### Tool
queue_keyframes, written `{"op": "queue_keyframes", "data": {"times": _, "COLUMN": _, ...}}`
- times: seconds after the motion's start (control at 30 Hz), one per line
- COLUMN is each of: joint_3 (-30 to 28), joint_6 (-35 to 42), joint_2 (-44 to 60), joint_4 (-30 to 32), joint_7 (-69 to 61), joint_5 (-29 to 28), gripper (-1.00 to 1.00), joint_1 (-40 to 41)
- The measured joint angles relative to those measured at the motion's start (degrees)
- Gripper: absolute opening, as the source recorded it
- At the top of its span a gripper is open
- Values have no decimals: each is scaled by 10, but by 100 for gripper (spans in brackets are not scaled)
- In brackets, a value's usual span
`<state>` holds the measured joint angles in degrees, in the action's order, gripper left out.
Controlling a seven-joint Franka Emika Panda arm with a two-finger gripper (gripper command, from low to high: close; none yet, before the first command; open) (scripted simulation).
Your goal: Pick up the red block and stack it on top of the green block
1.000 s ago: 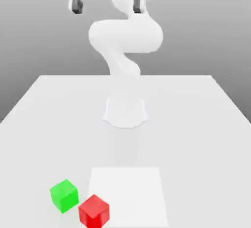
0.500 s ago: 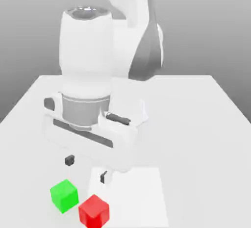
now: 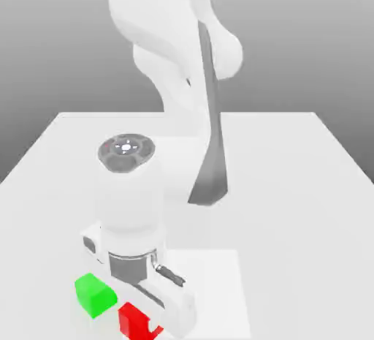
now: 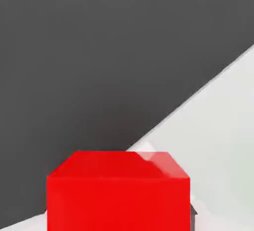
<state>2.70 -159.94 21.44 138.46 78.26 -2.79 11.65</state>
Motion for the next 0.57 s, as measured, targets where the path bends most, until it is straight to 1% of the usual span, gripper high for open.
{"op": "queue_keyframes", "data": {"times": 0.13, "joint_3": 3, "joint_6": 62, "joint_2": -76, "joint_4": 15, "joint_7": -8, "joint_5": 11, "gripper": -100, "joint_1": 6}}
{"op": "queue_keyframes", "data": {"times": 0.3, "joint_3": -42, "joint_6": 91, "joint_2": -170, "joint_4": 79, "joint_7": -11, "joint_5": 28, "gripper": -100, "joint_1": 63}}
{"op": "queue_keyframes", "data": {"times": 0.37, "joint_3": -45, "joint_6": 67, "joint_2": -155, "joint_4": 87, "joint_7": -13, "joint_5": 31, "gripper": -100, "joint_1": 70}}
{"op": "queue_keyframes", "data": {"times": 0.47, "joint_3": -43, "joint_6": 13, "joint_2": -100, "joint_4": 87, "joint_7": -16, "joint_5": 36, "gripper": -100, "joint_1": 72}}
{"op": "queue_keyframes", "data": {"times": 0.5, "joint_3": -42, "joint_6": 1, "joint_2": -88, "joint_4": 87, "joint_7": -16, "joint_5": 37, "gripper": 100, "joint_1": 72}}
{"op": "queue_keyframes", "data": {"times": 0.57, "joint_3": -42, "joint_6": 1, "joint_2": -88, "joint_4": 87, "joint_7": -16, "joint_5": 37, "gripper": 100, "joint_1": 72}}
